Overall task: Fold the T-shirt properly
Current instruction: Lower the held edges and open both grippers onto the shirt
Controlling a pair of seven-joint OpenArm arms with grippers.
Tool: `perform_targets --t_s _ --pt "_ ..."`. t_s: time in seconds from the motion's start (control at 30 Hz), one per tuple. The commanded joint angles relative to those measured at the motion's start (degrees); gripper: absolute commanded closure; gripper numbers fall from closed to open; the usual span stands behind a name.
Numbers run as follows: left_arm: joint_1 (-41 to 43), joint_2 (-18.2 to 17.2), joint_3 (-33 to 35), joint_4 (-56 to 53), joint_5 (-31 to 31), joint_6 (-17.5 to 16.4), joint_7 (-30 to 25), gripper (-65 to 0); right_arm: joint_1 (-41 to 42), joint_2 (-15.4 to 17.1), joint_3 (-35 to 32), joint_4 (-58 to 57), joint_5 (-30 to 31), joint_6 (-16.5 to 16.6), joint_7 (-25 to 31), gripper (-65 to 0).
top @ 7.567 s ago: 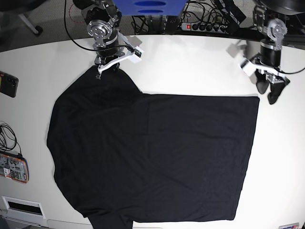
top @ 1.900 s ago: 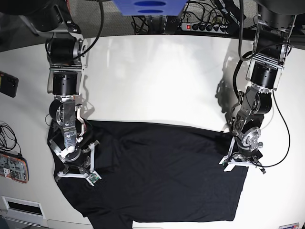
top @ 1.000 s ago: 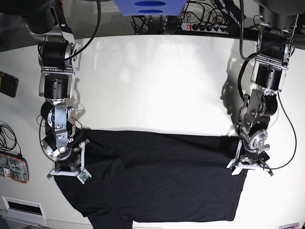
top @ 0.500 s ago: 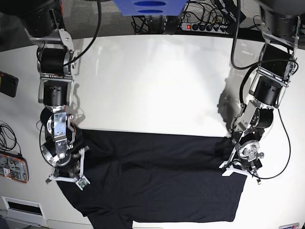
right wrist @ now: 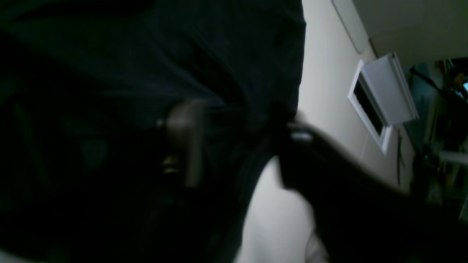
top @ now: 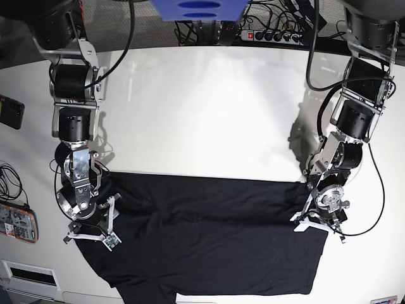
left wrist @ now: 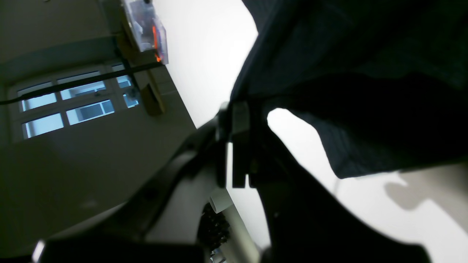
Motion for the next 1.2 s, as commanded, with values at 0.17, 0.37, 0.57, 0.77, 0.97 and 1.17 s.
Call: perform_targets --t_s 0.17,0.37,0.57,0.77,0.97,1.17 --pt "-1.87 -0.52 -0.37 0.87 0.94 1.13 0.15 0.0 2.03 0.55 -0.11 1.21 0.28 -11.24 0.82 -56.2" --pt "-2.13 -0.52 -0.29 0.87 0.94 1.13 0.15 0.0 1.86 0.55 -0.11 1.56 0.28 -11.33 0.99 -58.3" --pt "-2.22 -0.52 -0.29 0.87 0.94 1.13 0.15 0.0 1.77 0.55 -0.11 1.56 0.28 -11.33 1.08 -58.3" --pt "-2.49 -0.52 -0.29 0.87 1.11 1.13 0.15 0.0 1.77 0.55 -0.20 1.56 0.28 -11.33 1.17 -58.3" --pt "-3.54 -0.52 -0.20 0.79 7.97 1.13 0.15 0.0 1.77 0.55 -0.20 4.28 0.28 -11.33 1.17 -58.3" --pt "-3.45 -0.52 -0.20 0.79 9.99 1.13 0.15 -34.1 1.68 0.47 -0.20 5.60 0.37 -11.33 1.08 -58.3"
